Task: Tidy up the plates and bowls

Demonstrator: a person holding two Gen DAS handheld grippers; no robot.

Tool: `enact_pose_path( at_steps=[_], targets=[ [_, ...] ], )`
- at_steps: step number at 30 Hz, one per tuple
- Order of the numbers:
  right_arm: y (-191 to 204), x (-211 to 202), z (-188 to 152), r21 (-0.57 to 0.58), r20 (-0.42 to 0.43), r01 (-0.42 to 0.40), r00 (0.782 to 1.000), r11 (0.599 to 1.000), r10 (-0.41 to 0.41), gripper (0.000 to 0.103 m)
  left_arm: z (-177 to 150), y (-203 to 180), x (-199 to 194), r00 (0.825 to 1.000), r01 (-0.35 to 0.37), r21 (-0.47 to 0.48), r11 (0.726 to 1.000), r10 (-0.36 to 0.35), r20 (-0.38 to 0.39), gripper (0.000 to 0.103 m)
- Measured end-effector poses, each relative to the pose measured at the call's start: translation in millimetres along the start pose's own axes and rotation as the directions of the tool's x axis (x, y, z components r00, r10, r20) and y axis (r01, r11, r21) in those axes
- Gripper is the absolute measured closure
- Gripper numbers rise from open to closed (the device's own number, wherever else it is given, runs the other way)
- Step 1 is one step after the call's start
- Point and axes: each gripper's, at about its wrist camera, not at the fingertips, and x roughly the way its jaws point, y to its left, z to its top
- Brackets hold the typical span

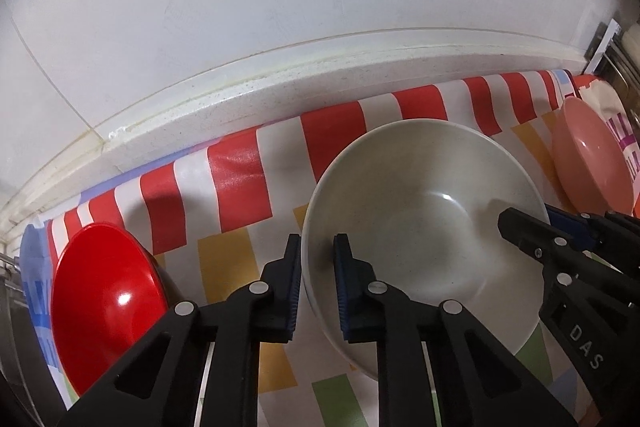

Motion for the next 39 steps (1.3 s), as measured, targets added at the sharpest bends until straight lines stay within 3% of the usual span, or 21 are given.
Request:
enact_pose_path(
  at_steps=[8, 18, 31, 39],
  targets=[
    [9, 4, 0, -0.019, 0.004, 0.026, 1.000, 0.999, -0.026, 0.094, -1, -4, -11, 1.000, 0.002, 0.001, 1.000, -0.002, 0.005, 0.091],
    [10, -36, -12, -0.012, 0.042, 0.036, 0.998, 0.999, -0.035, 0.095, -17, -14, -48, 0.999, 0.017, 0.017, 1.000, -0.018, 0.032, 0.093],
    [-13, -97, -54, 0.048, 0.023, 0.008, 1.000, 0.999, -0.009, 0.095, -56, -34, -107, 0.995, 0.088, 0.039, 0.995, -0.089, 0.035, 0.092],
    [-21, -119, -95, 0.094, -0.030, -0.033, 0.999, 0.995, 0.036, 0.095, -87, -46, -138, 0.994, 0.071, 0.073, 0.995, -0.077, 0.081, 0.092]
  ],
)
